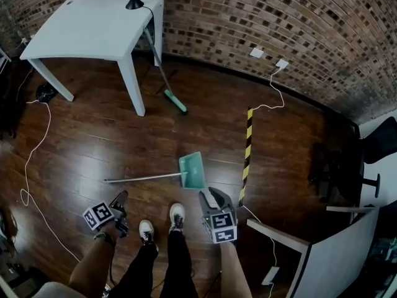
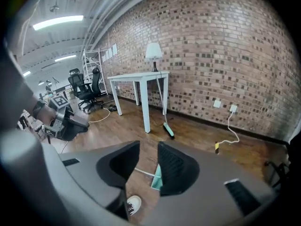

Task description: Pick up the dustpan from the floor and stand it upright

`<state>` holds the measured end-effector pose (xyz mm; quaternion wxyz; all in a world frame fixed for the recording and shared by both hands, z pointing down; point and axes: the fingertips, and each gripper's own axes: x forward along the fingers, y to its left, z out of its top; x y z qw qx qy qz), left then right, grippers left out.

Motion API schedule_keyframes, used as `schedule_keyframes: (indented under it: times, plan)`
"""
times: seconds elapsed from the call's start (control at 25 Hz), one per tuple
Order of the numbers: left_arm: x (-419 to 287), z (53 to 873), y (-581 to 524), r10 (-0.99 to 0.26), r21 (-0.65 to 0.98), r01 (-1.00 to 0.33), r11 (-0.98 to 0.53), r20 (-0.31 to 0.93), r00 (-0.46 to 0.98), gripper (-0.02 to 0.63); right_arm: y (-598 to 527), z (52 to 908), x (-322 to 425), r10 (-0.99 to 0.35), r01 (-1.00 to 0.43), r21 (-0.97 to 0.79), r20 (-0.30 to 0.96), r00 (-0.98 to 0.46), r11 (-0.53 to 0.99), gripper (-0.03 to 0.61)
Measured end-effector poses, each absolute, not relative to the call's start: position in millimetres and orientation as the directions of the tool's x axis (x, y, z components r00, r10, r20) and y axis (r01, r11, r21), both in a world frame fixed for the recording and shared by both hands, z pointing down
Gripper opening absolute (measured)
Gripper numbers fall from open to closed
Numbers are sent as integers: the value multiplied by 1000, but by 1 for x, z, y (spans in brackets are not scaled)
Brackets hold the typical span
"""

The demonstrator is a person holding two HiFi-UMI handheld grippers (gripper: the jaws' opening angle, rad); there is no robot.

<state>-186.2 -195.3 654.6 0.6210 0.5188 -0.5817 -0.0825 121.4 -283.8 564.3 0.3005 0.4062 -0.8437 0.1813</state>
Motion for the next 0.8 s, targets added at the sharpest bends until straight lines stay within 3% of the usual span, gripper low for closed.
schedule_keyframes:
  times: [0.08,0.36,0.56,0.8]
  plan:
    - [-184,697,-201,-685,715,-509,479,667,292,152,-295,606,130,-546,-810,-124,679,-491,573,172]
    - [-182,885,-213,-654,681,-410,607,721,229,193,-323,775,174,-468,-858,-232,758,-455,458,172]
    - [-187,1025,-211,-643,662,-413,625,737,208,193,-341,886,198,-482,-844,-90,787,-386,530,172]
    - [-196,1137,-224,-691,708,-352,612,696,196,212,-348,986,205,-396,-828,-144,825,-402,542,173]
